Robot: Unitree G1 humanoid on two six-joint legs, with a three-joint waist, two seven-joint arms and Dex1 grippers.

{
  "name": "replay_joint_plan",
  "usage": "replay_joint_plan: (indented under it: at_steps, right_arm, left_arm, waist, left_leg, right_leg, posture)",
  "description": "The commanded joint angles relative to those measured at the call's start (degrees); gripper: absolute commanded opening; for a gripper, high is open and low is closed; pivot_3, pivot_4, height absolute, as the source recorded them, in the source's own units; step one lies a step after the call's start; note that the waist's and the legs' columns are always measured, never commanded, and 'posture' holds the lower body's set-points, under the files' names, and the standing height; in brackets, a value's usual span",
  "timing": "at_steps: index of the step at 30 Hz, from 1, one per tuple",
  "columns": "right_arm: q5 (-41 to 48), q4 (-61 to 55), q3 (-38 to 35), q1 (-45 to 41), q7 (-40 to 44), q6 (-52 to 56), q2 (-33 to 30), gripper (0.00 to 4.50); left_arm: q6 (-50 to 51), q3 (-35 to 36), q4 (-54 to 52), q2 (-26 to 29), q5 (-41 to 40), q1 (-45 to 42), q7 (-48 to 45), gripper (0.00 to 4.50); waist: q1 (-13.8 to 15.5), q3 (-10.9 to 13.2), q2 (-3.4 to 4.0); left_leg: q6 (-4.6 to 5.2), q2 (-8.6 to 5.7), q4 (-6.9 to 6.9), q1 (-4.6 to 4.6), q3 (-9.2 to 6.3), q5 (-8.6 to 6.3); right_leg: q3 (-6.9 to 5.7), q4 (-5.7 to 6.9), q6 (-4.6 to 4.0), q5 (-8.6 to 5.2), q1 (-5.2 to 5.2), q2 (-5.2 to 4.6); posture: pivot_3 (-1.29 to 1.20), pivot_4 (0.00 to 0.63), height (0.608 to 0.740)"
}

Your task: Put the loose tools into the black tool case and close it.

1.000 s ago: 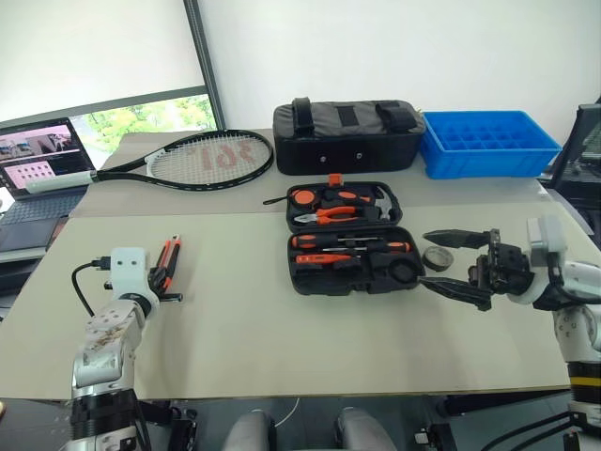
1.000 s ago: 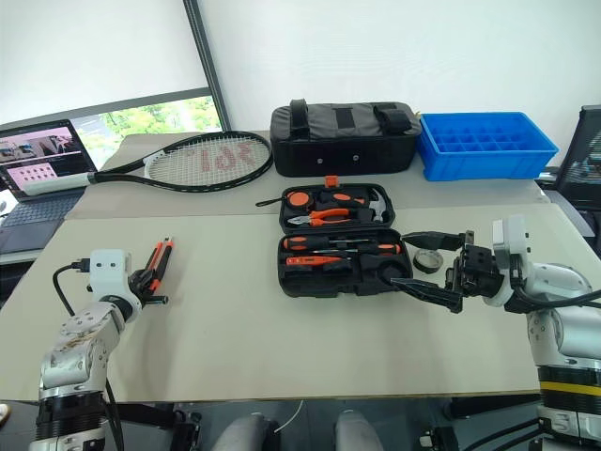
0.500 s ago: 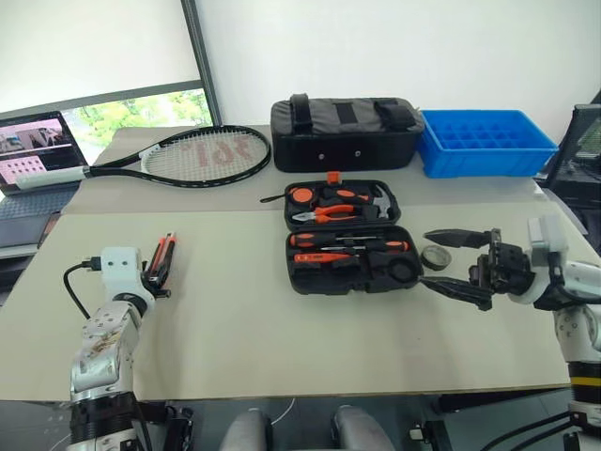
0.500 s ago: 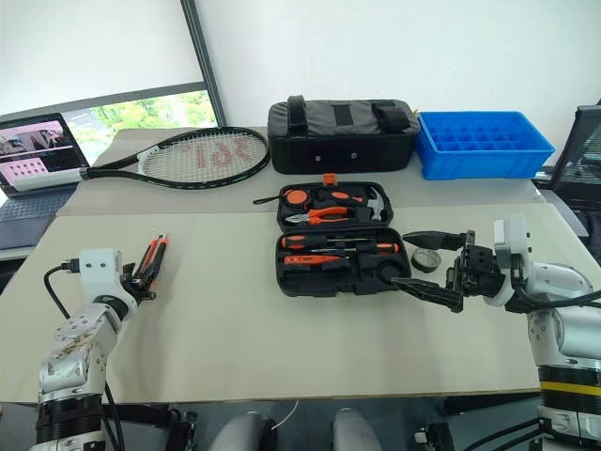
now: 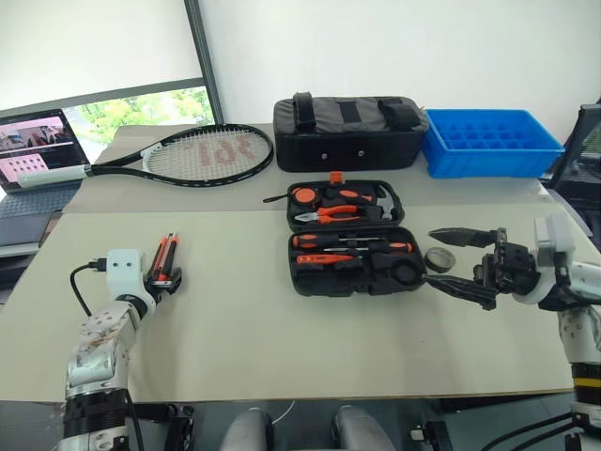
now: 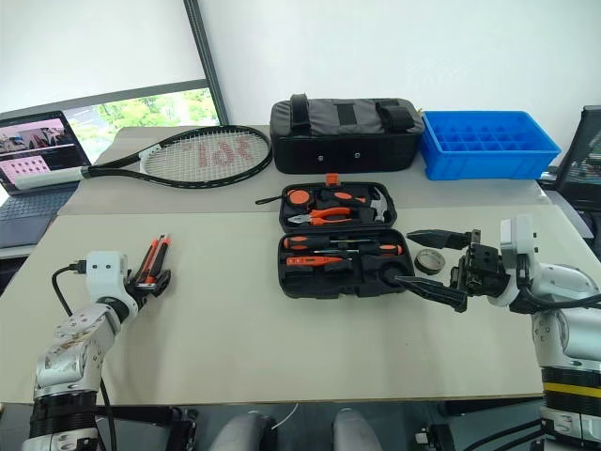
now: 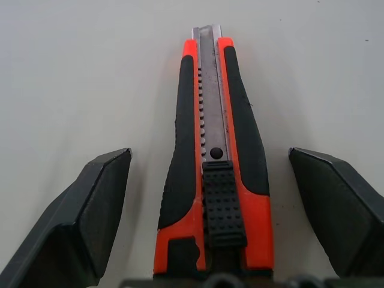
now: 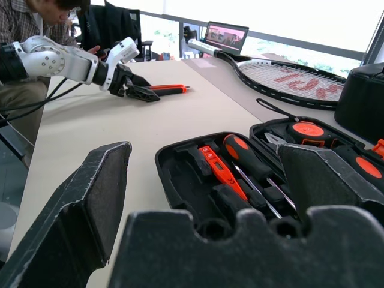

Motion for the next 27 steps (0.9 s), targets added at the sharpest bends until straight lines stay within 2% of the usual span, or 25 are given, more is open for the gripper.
replay_joint_plan:
  at_steps: [1, 2, 7, 13, 16, 22, 27]
  right_arm:
    - [1.3, -1.6, -2.5, 0.1, -0.3, -0.5, -0.9, 4.5]
    - [1.3, -1.8, -2.6, 0.2, -0.4, -0.5, -0.9, 4.5]
    - [1.3, -2.2, -2.7, 0.4, -0.8, -0.5, -0.8, 4.5]
    - [1.3, -2.2, -2.9, 1.0, -1.1, -1.0, -0.5, 4.5]
    - [1.5, -2.5, -3.2, 1.8, -1.1, -1.1, -0.4, 4.5]
    - [1.5, -3.9, -4.4, 4.0, -2.1, -1.3, 0.3, 4.5]
    - [2.3, -7.8, -6.9, 8.5, -4.3, -0.9, 0.7, 4.5]
  left_arm:
    - [2.4, -0.7, 1.0, 0.0, 0.2, 0.2, 0.9, 3.97]
    - [2.2, -0.7, 1.2, 0.0, 0.5, 0.1, 1.2, 3.79]
    - [1.4, -0.7, 1.4, 0.4, 0.8, 0.0, 1.8, 1.83]
    - [-4.5, 0.5, -1.1, 0.5, -0.5, -2.4, 0.9, 1.78]
    - [-8.7, -2.5, -5.2, 1.2, -3.7, -6.5, -6.5, 1.78]
    - [-11.4, -18.2, -10.6, 8.0, -3.6, -13.7, -27.9, 1.78]
    - [-17.3, -31.1, -3.7, 9.2, 0.7, -24.6, -41.9, 1.78]
  waist:
    - [0.0, 0.0, 0.02]
    - [0.0, 0.0, 0.02]
    - [-0.3, 0.0, -0.01]
    - [-0.4, 0.0, -0.02]
    - [0.1, 0.2, -0.3]
    - [1.5, 0.1, -0.18]
    - [1.5, 0.1, 0.01]
  left_leg:
    - [0.0, -0.01, 0.0, 0.01, 0.0, 0.0]
    - [0.0, -0.01, 0.0, 0.01, 0.0, 0.0]
    - [0.0, 0.03, 0.0, 0.08, 0.01, 0.0]
    - [0.0, 0.06, 0.01, 0.12, 0.02, 0.0]
    - [-0.01, 0.06, 0.02, 0.05, 0.06, 0.0]
    - [-0.06, -0.04, -0.04, -0.15, 0.16, 0.03]
    - [-0.06, -0.08, -0.08, -0.27, 0.16, 0.03]
  right_leg:
    - [0.01, 0.0, 0.0, 0.0, 0.01, -0.01]
    - [0.01, 0.0, 0.0, 0.0, 0.01, -0.01]
    - [0.02, 0.04, 0.0, 0.0, 0.07, 0.05]
    - [0.03, 0.07, 0.0, 0.0, 0.08, 0.1]
    - [-0.09, 0.03, -0.01, 0.0, 0.05, 0.09]
    - [-0.27, -0.19, -0.04, 0.02, 0.05, -0.06]
    - [-0.3, -0.31, -0.04, 0.01, 0.01, 0.09]
  posture:
    - [0.0, 0.15, 0.707]
    - [0.0, 0.15, 0.707]
    - [0.0, 0.15, 0.707]
    - [0.0, 0.15, 0.707]
    - [0.0, 0.15, 0.707]
    - [0.0, 0.15, 0.707]
    - [0.0, 0.15, 0.707]
